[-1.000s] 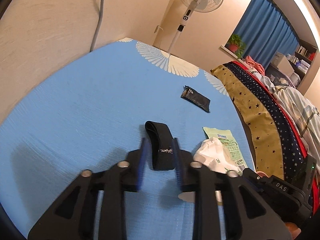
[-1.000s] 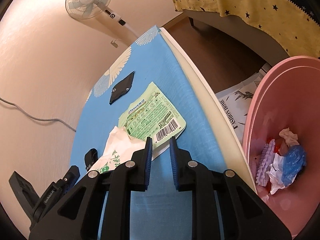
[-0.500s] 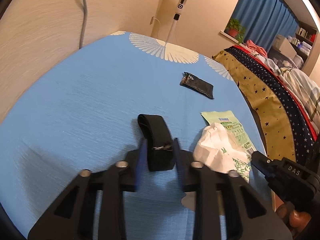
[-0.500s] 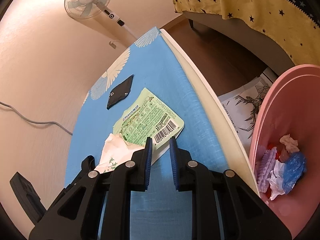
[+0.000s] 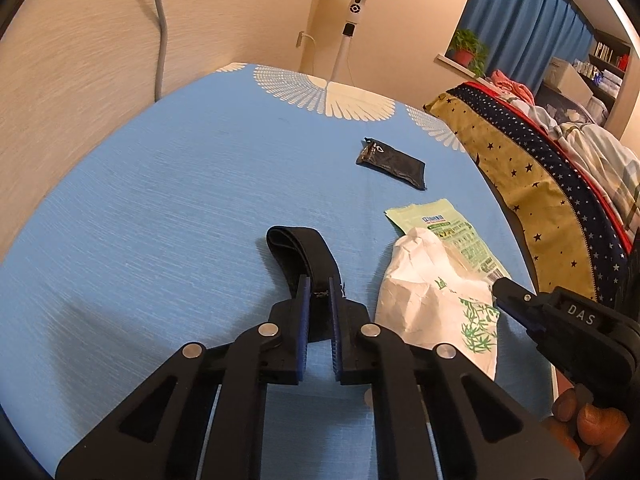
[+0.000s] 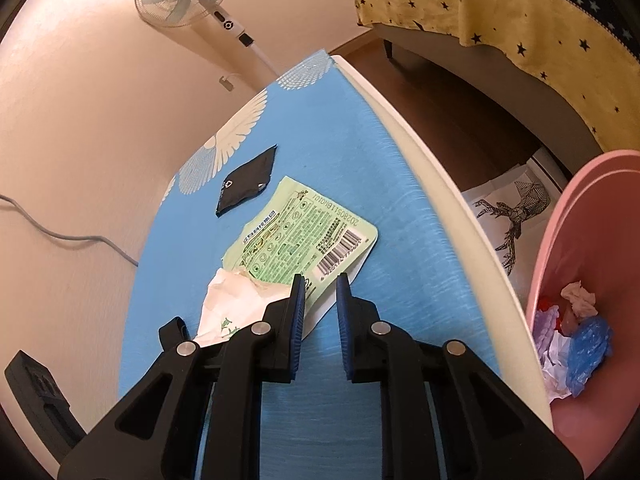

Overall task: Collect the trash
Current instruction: 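Grasp the black strap with the left tool while the right tool closes on the white tissue, then carry the strap in the left tool and green packet in the right tool over the pink bin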

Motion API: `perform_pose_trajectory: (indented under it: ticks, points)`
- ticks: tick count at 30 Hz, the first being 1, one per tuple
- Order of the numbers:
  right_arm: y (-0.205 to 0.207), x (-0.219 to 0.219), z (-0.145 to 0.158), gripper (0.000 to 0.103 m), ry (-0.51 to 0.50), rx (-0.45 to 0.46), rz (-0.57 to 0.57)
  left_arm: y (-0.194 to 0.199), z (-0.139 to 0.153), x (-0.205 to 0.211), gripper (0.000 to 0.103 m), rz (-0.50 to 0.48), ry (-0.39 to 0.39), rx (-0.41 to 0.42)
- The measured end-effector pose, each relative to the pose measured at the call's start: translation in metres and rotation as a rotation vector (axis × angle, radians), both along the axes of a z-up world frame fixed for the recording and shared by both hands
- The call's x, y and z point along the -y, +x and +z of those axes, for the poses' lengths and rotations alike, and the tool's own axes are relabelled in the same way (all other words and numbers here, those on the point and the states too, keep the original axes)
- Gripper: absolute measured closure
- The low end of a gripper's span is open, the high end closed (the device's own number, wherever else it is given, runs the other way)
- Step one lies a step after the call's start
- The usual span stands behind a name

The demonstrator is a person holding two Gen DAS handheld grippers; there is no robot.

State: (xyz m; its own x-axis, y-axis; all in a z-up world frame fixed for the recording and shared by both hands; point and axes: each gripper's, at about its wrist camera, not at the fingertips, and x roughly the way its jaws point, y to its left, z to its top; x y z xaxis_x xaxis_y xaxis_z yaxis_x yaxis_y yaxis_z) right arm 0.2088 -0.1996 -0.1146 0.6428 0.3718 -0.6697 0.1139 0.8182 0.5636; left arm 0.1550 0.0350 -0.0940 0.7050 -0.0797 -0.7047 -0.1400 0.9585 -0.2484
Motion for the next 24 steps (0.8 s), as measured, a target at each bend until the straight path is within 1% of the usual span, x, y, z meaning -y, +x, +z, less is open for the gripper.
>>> perform_pose_trajectory:
  ticks: [1,2,3,8,10,12,17,24]
  points:
    - [0.001,0.0,0.0,0.09,0.0,0.0,0.001,0.001,0.0,0.0,0.094,-0.001,0.001,0.0]
    - [0.001,-0.001,0.0,0.094,0.0,0.0,0.003,0.001,0.0,0.001,0.094,-0.002,0.002,-0.001]
    - [0.002,-0.002,0.0,0.096,0.0,0.002,0.007,0.001,0.001,0.001,0.094,-0.002,0.003,-0.001]
    - [0.002,-0.006,0.008,0.102,0.004,0.041,0.029,0.0,0.002,0.003,0.095,-0.006,0.007,0.004]
    - [0.001,-0.008,0.015,0.103,-0.001,0.069,0.04,-0.001,0.004,0.003,0.096,-0.003,0.007,0.01]
    - [-0.002,-0.01,0.024,0.103,-0.022,0.101,0.052,-0.002,0.007,0.003,0.097,0.0,0.012,0.02]
    - [-0.013,-0.011,0.052,0.103,-0.111,0.185,0.069,-0.007,0.019,0.003,0.097,0.001,0.018,0.056]
    - [-0.033,-0.002,0.086,0.103,-0.218,0.261,0.086,-0.019,0.039,0.002,0.097,0.004,0.015,0.104]
